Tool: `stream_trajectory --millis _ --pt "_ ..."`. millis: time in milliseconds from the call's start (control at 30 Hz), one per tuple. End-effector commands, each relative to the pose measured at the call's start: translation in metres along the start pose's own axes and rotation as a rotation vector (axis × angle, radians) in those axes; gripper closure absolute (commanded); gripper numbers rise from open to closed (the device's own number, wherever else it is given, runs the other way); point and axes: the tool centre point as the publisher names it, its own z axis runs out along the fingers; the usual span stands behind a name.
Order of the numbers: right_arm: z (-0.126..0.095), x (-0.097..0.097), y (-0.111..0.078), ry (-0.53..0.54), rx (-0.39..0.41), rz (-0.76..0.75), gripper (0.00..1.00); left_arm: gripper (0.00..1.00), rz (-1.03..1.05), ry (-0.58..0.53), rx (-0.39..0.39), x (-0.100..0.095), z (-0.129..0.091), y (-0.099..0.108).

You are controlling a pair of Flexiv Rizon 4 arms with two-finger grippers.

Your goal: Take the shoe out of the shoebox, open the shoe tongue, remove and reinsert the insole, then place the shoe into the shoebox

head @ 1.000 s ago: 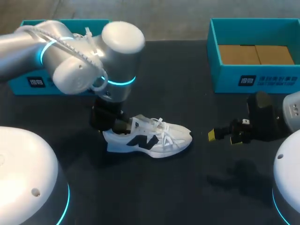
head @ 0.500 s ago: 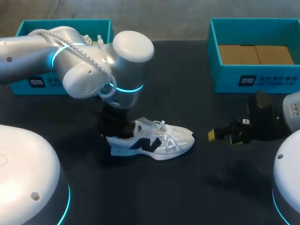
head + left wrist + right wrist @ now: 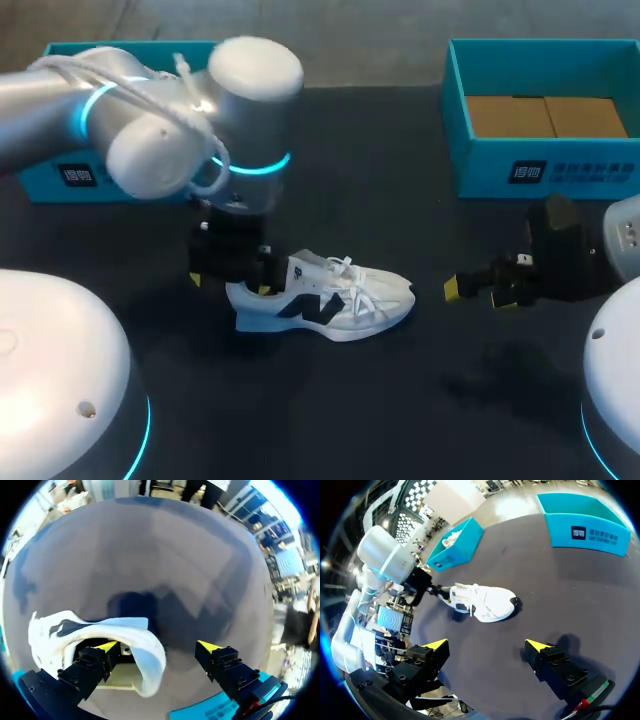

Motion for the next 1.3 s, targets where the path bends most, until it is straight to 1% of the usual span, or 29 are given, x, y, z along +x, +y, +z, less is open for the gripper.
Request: stream_trajectory --millis 33,233,367,400,533,567,1233,1300 --pt "0.000 0.001 -0.002 -0.005 -0.002 0.001 0.00 0.00 -0.047 -0.155 -0.021 0.031 -0.018 -0.013" --pt "0.000 0.001 -0.002 -0.005 -0.002 0.001 0.00 0.00 -0.142 -0.237 -0.009 0.043 -0.036 -0.020" --pt "0.000 0.001 -0.002 -0.005 -0.002 0.001 0.00 0.00 -0.253 -0.317 -0.016 0.052 -0.045 -0.023" --pt "0.000 0.001 -0.002 -0.005 -0.002 0.001 0.00 0.00 -0.265 -0.321 -0.017 0.054 -0.047 -0.024" --pt "0.000 0.001 -0.002 -0.005 -0.002 0.001 0.00 0.00 -0.336 -0.369 -0.007 0.063 -0.053 -0.023" --pt "0.000 0.001 -0.002 -0.005 -0.002 0.001 0.00 0.00 -0.358 -0.382 -0.002 0.068 -0.055 -0.022" --pt "0.000 0.001 -0.002 -0.005 -0.002 0.001 0.00 0.00 -0.358 -0.382 -0.002 0.068 -0.055 -0.022" --pt "0.000 0.001 -0.002 -0.005 -0.002 0.001 0.00 0.00 -0.493 -0.354 0.095 0.070 -0.049 -0.021"
